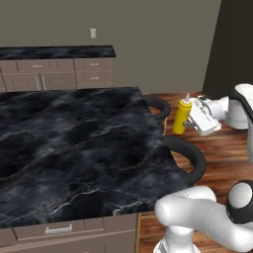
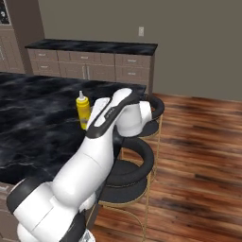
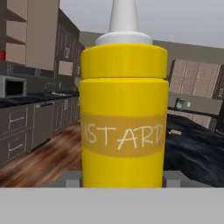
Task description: Move the mustard and ketchup from the cabinet to the dining counter.
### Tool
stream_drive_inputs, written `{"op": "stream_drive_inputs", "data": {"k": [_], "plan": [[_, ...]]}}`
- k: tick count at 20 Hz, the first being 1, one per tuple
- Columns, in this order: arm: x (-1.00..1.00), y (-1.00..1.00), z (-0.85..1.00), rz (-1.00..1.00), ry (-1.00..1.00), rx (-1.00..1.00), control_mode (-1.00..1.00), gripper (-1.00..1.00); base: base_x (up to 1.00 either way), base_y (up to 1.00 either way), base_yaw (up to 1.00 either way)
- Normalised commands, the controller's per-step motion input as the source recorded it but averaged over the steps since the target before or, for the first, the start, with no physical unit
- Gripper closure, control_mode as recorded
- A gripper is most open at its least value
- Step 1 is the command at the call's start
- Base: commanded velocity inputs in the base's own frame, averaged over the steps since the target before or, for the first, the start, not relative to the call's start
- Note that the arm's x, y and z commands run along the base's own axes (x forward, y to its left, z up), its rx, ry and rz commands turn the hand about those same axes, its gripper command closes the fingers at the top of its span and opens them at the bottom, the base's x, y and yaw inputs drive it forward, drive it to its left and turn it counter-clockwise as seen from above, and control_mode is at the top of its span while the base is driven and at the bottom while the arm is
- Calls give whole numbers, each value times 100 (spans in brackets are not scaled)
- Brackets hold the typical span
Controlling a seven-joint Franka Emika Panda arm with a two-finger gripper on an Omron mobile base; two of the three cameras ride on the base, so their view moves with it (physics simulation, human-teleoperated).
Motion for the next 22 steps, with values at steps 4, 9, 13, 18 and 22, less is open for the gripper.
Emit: {"op": "stream_drive_inputs", "data": {"k": [4, 9, 13, 18, 22], "plan": [[37, 1, -57, 0, 0, 0, -100, 100, 0, 0, 0], [25, 23, -58, 8, -4, -3, -100, 100, 0, 0, 0], [25, 28, -56, 9, -3, -2, -100, 100, 0, 0, 0], [46, 22, -46, 0, 0, 2, -100, 100, 0, 0, 0], [42, 35, -45, 0, 0, -2, -100, 100, 0, 0, 0]]}}
